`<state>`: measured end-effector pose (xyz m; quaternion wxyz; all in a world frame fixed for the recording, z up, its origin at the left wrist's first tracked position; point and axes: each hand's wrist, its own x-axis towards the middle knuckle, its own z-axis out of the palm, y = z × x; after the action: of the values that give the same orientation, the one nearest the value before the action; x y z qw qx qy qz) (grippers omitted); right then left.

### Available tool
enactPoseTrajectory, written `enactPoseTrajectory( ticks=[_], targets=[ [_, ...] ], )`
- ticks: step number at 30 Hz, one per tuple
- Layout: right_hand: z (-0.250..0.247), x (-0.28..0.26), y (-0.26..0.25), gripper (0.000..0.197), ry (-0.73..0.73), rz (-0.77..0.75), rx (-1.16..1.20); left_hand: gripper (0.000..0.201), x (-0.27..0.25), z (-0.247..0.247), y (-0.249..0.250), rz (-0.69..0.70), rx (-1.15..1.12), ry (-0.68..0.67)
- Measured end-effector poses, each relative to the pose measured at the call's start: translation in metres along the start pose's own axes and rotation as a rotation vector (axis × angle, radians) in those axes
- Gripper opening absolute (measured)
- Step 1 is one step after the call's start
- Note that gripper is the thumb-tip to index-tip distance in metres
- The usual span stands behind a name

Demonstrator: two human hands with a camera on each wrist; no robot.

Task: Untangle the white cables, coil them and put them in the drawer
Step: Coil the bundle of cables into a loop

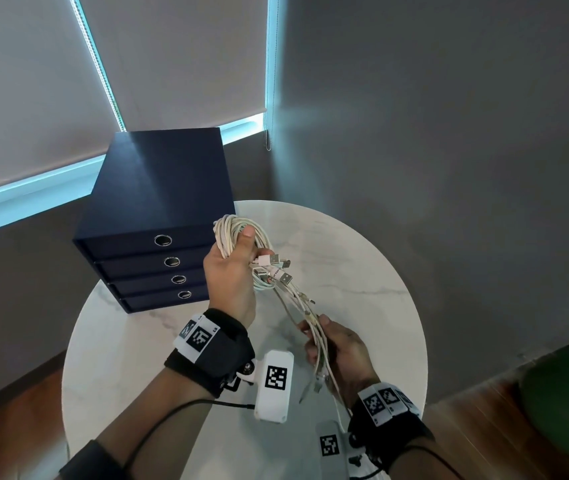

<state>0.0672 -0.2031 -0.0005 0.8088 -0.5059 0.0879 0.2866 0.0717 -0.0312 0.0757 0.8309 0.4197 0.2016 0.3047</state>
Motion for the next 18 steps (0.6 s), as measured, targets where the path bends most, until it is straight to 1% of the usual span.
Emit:
enactPoseTrajectory(
  ticks=[2,5,7,9,10,12,14,16,18],
  targets=[
    [-0.002,0.001,-0.001,0.033,-0.008,-0.006,-0.017,0.015,0.001,0.001,0.0,-0.02,-0.026,0.01],
    [-0.003,0.002,-0.006,0.023,-0.025,-0.042,0.034,0.02,0.001,0.002,-0.001,-0.061,-0.076,0.015],
    [-0.004,0.004,-0.009,0.024,-0.032,-0.062,0.005,0.023,0.003,0.001,-0.001,-0.083,-0.091,0.017],
    [-0.005,0.004,-0.012,0.034,-0.04,-0.062,-0.05,0.029,0.007,-0.002,-0.001,-0.113,-0.085,0.025],
    [-0.006,0.006,-0.013,0.035,-0.045,-0.051,-0.028,0.03,0.009,-0.004,0.0,-0.127,-0.081,0.025],
    [-0.011,0.009,-0.016,0.033,-0.035,0.01,0.159,0.03,0.013,-0.006,0.004,-0.15,-0.08,0.021],
    [-0.017,0.013,-0.02,0.031,-0.012,0.005,0.278,0.027,0.016,-0.007,0.009,-0.159,-0.121,0.021],
    [-0.022,0.016,-0.021,0.024,0.017,-0.057,0.265,0.025,0.017,-0.009,0.013,-0.152,-0.153,0.011],
    [-0.023,0.015,-0.021,0.022,0.001,-0.082,0.19,0.025,0.017,-0.009,0.015,-0.147,-0.142,-0.004]
  ],
)
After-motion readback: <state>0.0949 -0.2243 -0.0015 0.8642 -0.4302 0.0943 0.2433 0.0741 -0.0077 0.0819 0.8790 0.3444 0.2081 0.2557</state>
